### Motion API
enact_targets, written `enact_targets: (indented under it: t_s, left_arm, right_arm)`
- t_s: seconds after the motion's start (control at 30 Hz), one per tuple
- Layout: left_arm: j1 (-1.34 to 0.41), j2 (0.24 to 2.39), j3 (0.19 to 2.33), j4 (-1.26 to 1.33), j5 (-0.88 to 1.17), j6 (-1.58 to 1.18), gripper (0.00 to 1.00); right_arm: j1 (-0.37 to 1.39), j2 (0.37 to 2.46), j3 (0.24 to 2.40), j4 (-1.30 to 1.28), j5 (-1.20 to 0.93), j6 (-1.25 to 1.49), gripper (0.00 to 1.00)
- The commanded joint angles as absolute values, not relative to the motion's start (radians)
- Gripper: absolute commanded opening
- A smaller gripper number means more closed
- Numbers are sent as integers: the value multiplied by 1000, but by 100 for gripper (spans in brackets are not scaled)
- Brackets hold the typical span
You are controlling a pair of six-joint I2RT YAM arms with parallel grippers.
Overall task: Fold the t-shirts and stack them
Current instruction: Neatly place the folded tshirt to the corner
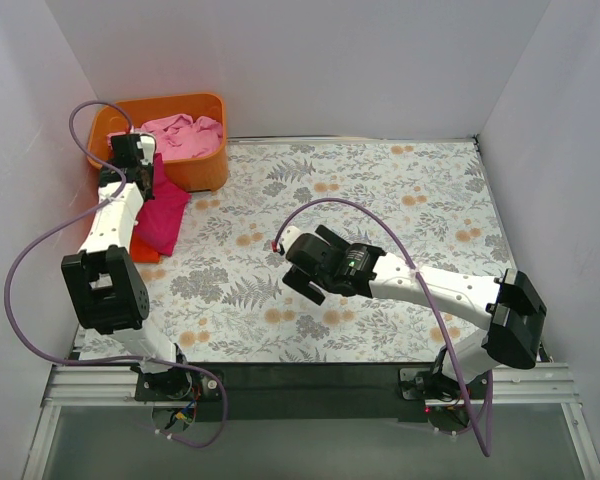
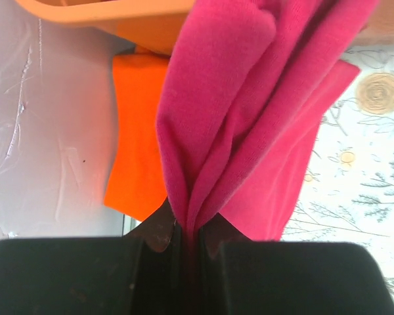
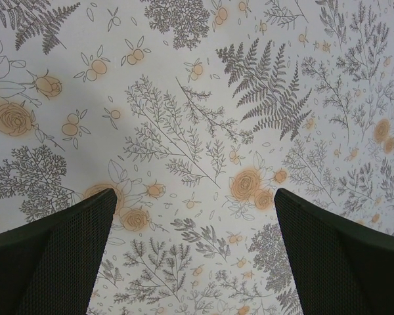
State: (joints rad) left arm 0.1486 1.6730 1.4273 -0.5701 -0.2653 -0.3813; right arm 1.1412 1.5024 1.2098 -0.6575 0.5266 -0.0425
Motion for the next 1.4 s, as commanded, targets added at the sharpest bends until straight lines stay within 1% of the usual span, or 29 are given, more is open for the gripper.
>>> enact_targets:
  t_s: [0.0, 0.27, 0.33, 0.53, 0.6, 0.67, 0.73, 0.8, 0.87, 0.9, 0.93, 0.97, 1.0, 1.13, 1.2, 1.3, 1.37]
  left_arm:
    - [167, 1677, 1476, -575, -282, -351, 0]
    - [186, 1726, 1434, -563, -334, -365, 0]
    - [187, 1749, 1431, -539, -385, -360, 1]
    - [212, 1815, 1442, -496, -443, -374, 8]
    - [222, 1838, 1460, -508, -446, -387, 14]
    - [224, 1859, 1465, -506, -465, -399, 15]
    - [227, 1870, 1466, -497, -486, -406, 21]
    - [232, 1871, 1474, -494, -505, -419, 21]
    - [238, 1864, 1480, -488, -508, -426, 35]
    - [242, 1858, 1480, -483, -511, -429, 44]
    - [244, 1856, 1480, -471, -517, -433, 55]
    - [244, 1847, 1479, -465, -520, -434, 70]
    - [247, 1842, 1479, -457, -517, -439, 75]
    - [261, 1818, 1479, -442, -557, -486, 79]
    - [270, 1789, 1476, -442, -558, -520, 86]
    - [278, 1747, 1471, -451, -533, -570, 93]
    - [279, 1691, 1463, -463, -483, -655, 95]
  right_arm:
    - [1137, 1500, 1255, -676, 554, -48, 94]
    - [1134, 1528, 1258, -681, 554, -48, 93]
    - [1134, 1526, 1255, -681, 554, -48, 93]
    - [1131, 1522, 1243, -683, 548, -41, 93]
    - [1129, 1525, 1244, -683, 548, -40, 93]
    - [1127, 1526, 1244, -683, 546, -40, 93]
    - [1127, 1526, 1244, -683, 542, -38, 93]
    - [1126, 1526, 1241, -684, 538, -37, 93]
    - [1123, 1523, 1241, -683, 538, -35, 93]
    - [1123, 1520, 1239, -683, 538, -34, 93]
    - [1121, 1519, 1239, -683, 538, -35, 93]
    - [1120, 1519, 1238, -681, 535, -32, 93]
    - [1118, 1517, 1236, -683, 532, -32, 93]
    - [1098, 1503, 1232, -680, 522, -20, 93]
    - [1085, 1496, 1227, -678, 509, -6, 93]
    - [1049, 1477, 1212, -673, 506, 21, 93]
    - [1008, 1450, 1191, -660, 500, 50, 93]
